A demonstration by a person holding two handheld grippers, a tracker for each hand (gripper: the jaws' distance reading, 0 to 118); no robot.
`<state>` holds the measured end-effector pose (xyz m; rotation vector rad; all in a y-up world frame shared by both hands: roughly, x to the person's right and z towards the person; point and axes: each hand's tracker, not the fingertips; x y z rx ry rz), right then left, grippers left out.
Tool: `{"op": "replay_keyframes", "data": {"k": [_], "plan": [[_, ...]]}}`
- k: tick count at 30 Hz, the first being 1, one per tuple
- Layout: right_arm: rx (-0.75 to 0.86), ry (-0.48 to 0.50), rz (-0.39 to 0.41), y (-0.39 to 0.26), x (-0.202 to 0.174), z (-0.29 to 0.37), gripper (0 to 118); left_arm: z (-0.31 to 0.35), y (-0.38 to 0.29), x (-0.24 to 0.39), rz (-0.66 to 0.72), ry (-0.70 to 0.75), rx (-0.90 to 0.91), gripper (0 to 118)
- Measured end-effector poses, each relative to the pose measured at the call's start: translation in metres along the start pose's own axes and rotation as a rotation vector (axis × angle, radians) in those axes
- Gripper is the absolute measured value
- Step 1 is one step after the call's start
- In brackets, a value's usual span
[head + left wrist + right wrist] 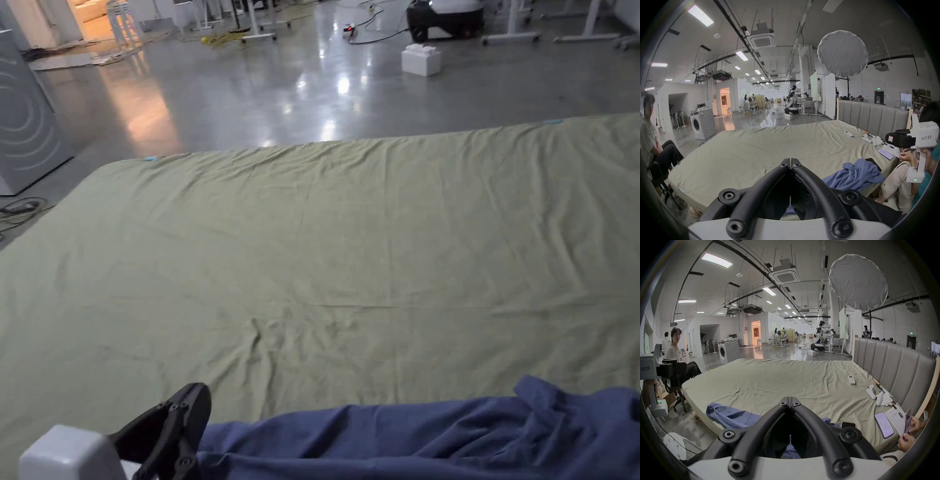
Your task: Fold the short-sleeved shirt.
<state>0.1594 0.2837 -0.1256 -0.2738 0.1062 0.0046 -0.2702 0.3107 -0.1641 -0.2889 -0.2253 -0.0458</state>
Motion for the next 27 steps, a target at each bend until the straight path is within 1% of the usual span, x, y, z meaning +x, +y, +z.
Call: {"op": "replay_keyframes", "data": {"k": [1, 4, 5, 6, 7, 8, 9, 10, 12, 15, 16, 17, 19, 20, 22, 25, 27], "plan": [[-0.004, -0.001, -0.003, -0.004, 0.002, 0.000, 0, -0.004, -0.004, -0.013, 0.063, 0.026, -0.017, 0], [-0.038, 0.002, -0.029, -0.014, 0.006, -0.002, 0, -0.025, -0.025, -0.060, 0.279, 0.037, -0.085, 0], [-0.048, 0.003, -0.042, -0.017, 0.006, -0.003, 0, -0.030, -0.037, -0.074, 0.345, 0.060, -0.051, 6], [-0.066, 0.006, -0.060, -0.021, 0.007, -0.005, 0, -0.039, -0.049, -0.091, 0.432, 0.055, -0.051, 22], [-0.086, 0.001, -0.077, -0.025, 0.009, -0.007, 0, -0.051, -0.061, -0.108, 0.507, 0.009, -0.108, 47], [-0.106, -0.001, -0.095, -0.028, 0.010, -0.008, 0, -0.061, -0.071, -0.119, 0.561, -0.031, -0.144, 81], [-0.114, -0.005, -0.110, -0.032, 0.013, -0.009, 0, -0.072, -0.084, -0.129, 0.613, -0.048, -0.172, 96], [-0.126, -0.007, -0.126, -0.036, 0.015, -0.009, 0, -0.085, -0.097, -0.137, 0.630, -0.063, -0.206, 99], [-0.144, -0.015, -0.151, -0.040, 0.017, -0.011, 0, -0.108, -0.119, -0.150, 0.689, -0.082, -0.269, 99], [-0.161, -0.034, -0.164, -0.042, 0.018, -0.010, 0, -0.141, -0.159, -0.173, 0.855, -0.249, -0.347, 100], [-0.162, -0.043, -0.164, -0.043, 0.018, -0.008, 0, -0.147, -0.168, -0.177, 0.856, -0.202, -0.355, 100], [-0.163, -0.048, -0.164, -0.040, 0.018, -0.008, 0, -0.152, -0.172, -0.179, 0.828, -0.184, -0.377, 101], [-0.176, -0.065, -0.183, -0.043, 0.021, -0.008, 0, -0.161, -0.184, -0.181, 0.830, -0.192, -0.407, 101], [-0.185, -0.074, -0.201, -0.045, 0.023, -0.009, 0, -0.164, -0.187, -0.180, 0.850, -0.208, -0.407, 101], [-0.211, -0.081, -0.250, -0.049, 0.025, -0.012, 0, -0.170, -0.198, -0.175, 0.912, -0.300, -0.370, 101], [-0.218, -0.079, -0.283, -0.051, 0.024, -0.014, 0, -0.178, -0.200, -0.169, 1.008, -0.328, -0.331, 101], [-0.222, -0.077, -0.293, -0.049, 0.021, -0.016, 0, -0.184, -0.201, -0.166, 1.031, -0.294, -0.351, 101]]}}
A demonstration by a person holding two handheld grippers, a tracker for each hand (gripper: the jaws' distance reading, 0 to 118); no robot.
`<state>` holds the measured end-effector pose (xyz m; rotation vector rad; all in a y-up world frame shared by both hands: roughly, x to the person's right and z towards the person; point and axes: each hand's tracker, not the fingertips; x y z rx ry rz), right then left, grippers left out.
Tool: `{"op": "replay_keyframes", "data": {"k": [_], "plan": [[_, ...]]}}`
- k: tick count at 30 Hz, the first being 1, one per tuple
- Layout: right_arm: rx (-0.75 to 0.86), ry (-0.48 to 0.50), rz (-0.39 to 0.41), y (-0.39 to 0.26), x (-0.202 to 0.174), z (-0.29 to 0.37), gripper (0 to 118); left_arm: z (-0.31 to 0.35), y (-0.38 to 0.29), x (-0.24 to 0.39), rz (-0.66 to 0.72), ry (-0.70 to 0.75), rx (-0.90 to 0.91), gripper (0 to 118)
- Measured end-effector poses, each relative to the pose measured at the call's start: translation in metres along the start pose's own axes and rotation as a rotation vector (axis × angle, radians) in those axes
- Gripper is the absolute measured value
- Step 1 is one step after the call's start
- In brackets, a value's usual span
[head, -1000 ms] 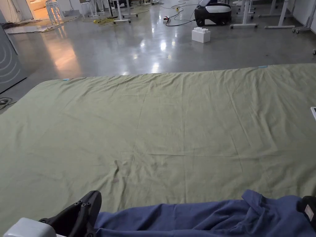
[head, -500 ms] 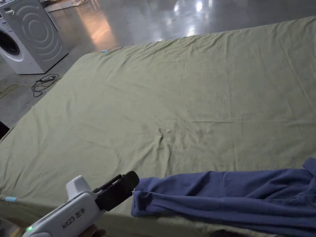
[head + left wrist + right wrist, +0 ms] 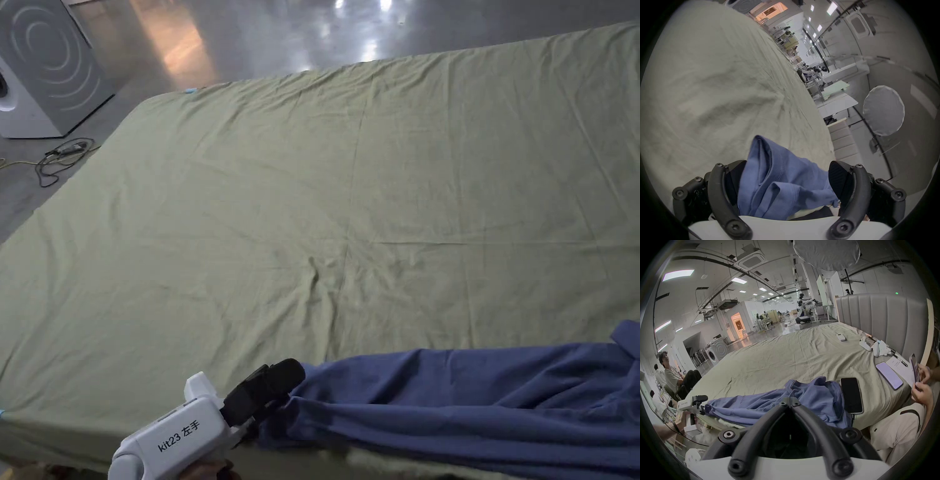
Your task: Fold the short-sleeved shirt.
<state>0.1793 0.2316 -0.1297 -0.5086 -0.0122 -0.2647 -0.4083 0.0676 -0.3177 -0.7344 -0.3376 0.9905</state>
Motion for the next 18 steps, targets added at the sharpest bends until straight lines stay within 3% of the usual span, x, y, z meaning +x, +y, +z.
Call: {"op": "replay_keyframes", "data": {"k": [1, 2, 4, 5, 11, 18], "plan": [[-0.004, 0.006, -0.002, 0.001, -0.002, -0.001, 0, -0.002, 0.000, 0.001, 0.003, 0.003, 0.007, 98], [-0.006, 0.010, -0.005, 0.002, -0.003, -0.002, 0, -0.005, 0.000, 0.000, 0.009, 0.009, -0.001, 83], [-0.007, 0.013, -0.010, 0.003, -0.007, -0.004, 0, -0.010, -0.002, -0.001, 0.043, 0.066, -0.007, 36], [-0.007, 0.013, -0.011, 0.004, -0.008, -0.004, 0, -0.010, -0.002, -0.004, 0.059, 0.049, 0.001, 18], [-0.005, 0.017, -0.021, 0.007, -0.012, -0.006, 0, 0.005, 0.015, 0.014, 0.083, 0.033, 0.111, 11], [-0.019, 0.015, -0.031, 0.007, -0.008, -0.010, 0, 0.044, 0.084, 0.044, -0.107, 0.178, 0.305, 10]]}}
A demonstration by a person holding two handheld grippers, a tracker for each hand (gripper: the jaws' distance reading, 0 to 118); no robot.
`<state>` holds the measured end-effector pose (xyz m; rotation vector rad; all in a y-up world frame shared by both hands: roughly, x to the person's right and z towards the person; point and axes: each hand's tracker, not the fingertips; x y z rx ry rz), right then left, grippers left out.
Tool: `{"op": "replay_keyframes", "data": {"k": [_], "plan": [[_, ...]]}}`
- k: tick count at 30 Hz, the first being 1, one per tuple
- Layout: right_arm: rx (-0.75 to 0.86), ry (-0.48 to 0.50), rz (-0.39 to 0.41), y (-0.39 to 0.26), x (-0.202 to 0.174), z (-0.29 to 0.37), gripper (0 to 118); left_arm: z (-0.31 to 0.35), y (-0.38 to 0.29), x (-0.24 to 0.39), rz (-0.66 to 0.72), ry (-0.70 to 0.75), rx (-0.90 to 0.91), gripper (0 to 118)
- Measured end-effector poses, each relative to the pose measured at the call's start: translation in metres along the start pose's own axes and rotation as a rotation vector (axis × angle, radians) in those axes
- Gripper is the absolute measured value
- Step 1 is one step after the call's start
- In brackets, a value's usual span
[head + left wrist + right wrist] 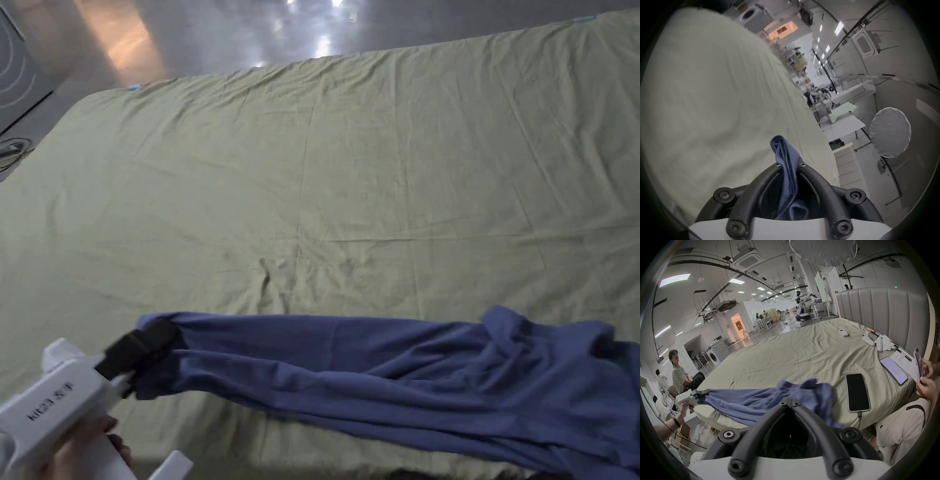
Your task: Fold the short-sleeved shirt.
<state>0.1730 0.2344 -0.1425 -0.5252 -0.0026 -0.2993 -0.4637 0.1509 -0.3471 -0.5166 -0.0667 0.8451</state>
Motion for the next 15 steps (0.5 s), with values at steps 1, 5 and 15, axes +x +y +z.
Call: {"op": "replay_keyframes", "data": {"k": [1, 5, 15], "plan": [[-0.002, 0.002, -0.004, -0.001, 0.001, -0.001, 0, 0.001, 0.008, 0.006, -0.031, 0.018, -0.024, 10], [-0.019, 0.002, -0.013, -0.010, 0.018, -0.002, 0, 0.003, -0.012, 0.063, -0.150, -0.023, -0.072, 10], [-0.038, 0.004, 0.020, -0.011, 0.013, 0.006, 0, -0.088, -0.177, 0.187, -0.471, -0.089, -0.457, 10]]}}
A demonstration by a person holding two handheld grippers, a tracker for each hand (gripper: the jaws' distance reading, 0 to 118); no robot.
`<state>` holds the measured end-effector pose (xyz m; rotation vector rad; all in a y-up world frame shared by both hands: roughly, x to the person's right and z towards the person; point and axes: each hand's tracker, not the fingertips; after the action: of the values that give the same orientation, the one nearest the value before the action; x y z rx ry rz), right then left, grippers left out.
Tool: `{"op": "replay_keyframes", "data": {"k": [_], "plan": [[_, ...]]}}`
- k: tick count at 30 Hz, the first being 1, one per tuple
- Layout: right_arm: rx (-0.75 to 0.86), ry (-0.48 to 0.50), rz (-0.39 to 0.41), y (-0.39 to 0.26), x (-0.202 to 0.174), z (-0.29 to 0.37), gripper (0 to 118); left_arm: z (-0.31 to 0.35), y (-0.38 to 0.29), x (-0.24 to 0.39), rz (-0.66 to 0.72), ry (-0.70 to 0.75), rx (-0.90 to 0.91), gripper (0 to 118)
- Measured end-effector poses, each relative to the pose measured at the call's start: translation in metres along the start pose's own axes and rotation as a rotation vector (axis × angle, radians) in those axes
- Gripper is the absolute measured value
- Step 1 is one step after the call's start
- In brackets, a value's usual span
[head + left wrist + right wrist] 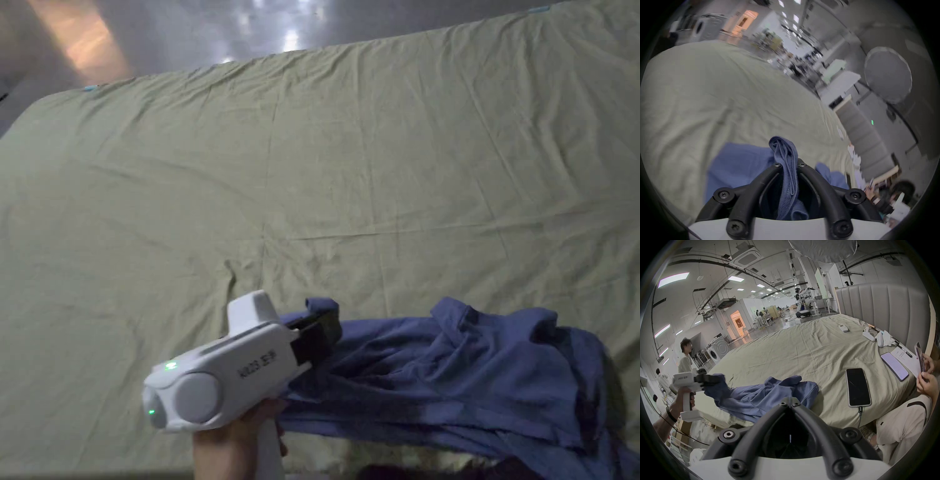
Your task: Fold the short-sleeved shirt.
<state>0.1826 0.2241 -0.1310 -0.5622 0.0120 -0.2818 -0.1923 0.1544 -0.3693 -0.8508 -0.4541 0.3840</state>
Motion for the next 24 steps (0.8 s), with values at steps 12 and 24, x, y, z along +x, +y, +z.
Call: {"op": "replay_keyframes", "data": {"k": [12, 24], "plan": [[-0.092, 0.023, 0.007, -0.026, 0.002, -0.003, 0, 0.021, -0.015, -0.004, -0.082, -0.084, 0.063, 103], [-0.116, 0.073, 0.043, -0.026, -0.010, -0.005, 0, -0.071, -0.030, -0.017, 0.064, -0.224, -0.353, 0]]}}
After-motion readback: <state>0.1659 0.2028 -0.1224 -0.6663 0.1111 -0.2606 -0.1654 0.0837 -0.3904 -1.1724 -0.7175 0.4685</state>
